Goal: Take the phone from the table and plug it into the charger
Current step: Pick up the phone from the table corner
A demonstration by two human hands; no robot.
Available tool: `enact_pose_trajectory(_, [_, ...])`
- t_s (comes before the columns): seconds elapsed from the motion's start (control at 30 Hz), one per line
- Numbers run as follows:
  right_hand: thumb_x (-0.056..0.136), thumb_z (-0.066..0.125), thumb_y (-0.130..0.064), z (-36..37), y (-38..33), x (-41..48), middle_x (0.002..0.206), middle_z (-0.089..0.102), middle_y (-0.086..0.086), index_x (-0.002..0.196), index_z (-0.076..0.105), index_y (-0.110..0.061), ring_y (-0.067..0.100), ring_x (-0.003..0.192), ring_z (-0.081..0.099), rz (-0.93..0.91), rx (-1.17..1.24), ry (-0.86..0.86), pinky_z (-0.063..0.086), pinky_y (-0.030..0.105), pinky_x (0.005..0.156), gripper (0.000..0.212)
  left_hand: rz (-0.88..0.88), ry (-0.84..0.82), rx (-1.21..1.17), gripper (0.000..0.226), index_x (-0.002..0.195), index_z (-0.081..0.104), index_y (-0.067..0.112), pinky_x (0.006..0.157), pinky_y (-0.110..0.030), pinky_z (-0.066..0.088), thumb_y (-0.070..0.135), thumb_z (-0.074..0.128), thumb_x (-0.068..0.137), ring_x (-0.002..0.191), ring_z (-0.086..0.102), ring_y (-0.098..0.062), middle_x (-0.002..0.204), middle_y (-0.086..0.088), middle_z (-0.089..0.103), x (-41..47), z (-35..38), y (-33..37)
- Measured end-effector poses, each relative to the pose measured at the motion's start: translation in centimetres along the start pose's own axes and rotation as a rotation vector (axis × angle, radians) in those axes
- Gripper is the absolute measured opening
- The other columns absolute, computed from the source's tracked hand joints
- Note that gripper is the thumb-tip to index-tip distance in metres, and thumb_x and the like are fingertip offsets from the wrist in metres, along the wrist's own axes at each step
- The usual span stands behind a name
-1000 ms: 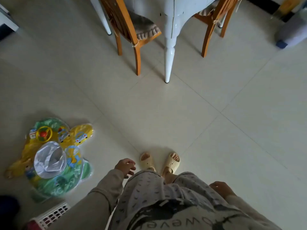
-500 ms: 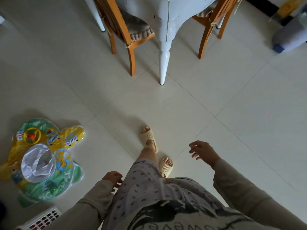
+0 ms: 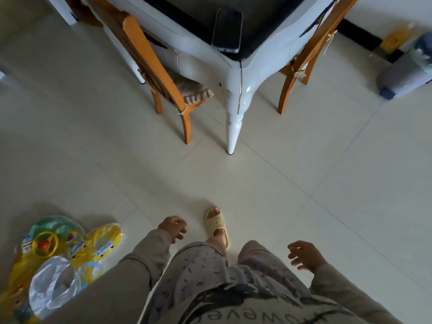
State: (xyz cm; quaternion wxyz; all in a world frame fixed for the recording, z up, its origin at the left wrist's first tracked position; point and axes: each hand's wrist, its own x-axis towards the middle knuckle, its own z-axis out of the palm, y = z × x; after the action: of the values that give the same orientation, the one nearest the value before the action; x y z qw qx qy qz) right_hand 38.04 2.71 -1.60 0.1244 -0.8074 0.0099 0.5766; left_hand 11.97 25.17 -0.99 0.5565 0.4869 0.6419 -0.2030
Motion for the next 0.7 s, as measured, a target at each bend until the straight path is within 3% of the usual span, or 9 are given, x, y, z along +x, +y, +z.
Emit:
enact_pose_trajectory(0.2, [0.093,0.045,-0.004,-2.2,-2.2,1.1,0.065,0.054,0.011,0.095,0.053,0.002,0.022,0.053,0.048,0.067,0.109,0.067,0.036,0.026,0.052,0.011,0.119,0.018,0.008,0.011,0.093,0.052,0.011,0.054,-0.023,0.036,0.007,0.043,0.091,0.058,0.051,-0.013,0.091,-0.012,0.058,1.3,-3.9,8.0])
enact_pose_trajectory(0.4, [0.094,0.044,-0.006,-4.4,-6.4,2.9,0.066,0.054,0.01,0.114,0.054,0.01,0.021,0.055,0.049,0.063,0.093,0.066,0.037,0.025,0.053,0.028,0.125,0.021,-0.079,0.012,0.092,0.054,0.008,0.054,-0.023,0.04,0.006,0.042,0.092,0.059,0.052,-0.015,0.082,-0.01,0.058,2.4,-3.8,10.8])
enact_pose_trajectory(0.5, [0.094,0.044,-0.007,-5.8,-9.9,4.0,0.066,0.055,0.009,0.116,0.054,0.01,0.02,0.055,0.05,0.025,0.068,0.045,0.038,0.026,0.053,0.029,0.065,0.021,-0.1,0.01,0.091,0.053,0.007,0.052,-0.024,0.039,0.006,0.043,0.092,0.057,0.051,-0.015,0.083,-0.012,0.058,3.3,-3.1,11.3])
enact_pose_trajectory(0.6, [0.094,0.044,-0.007,-7.4,-14.0,4.9,0.069,0.056,0.008,0.115,0.054,0.01,0.018,0.057,0.051,-0.042,0.02,0.015,0.041,0.026,0.052,0.029,-0.05,0.007,-0.137,0.012,0.085,0.051,0.006,0.044,-0.02,0.038,0.004,0.042,0.093,0.054,0.047,-0.018,0.07,-0.009,0.055,3.8,-2.2,11.5])
enact_pose_trajectory(0.7, [0.093,0.045,-0.005,-9.4,-18.1,5.5,0.068,0.057,0.008,0.113,0.056,0.01,0.019,0.054,0.051,-0.123,0.025,-0.009,0.04,0.025,0.05,0.028,-0.134,0.019,-0.188,0.023,0.072,0.051,0.009,0.05,-0.022,0.032,0.003,0.042,0.092,0.053,0.047,-0.021,0.065,-0.008,0.054,4.7,-1.8,11.9])
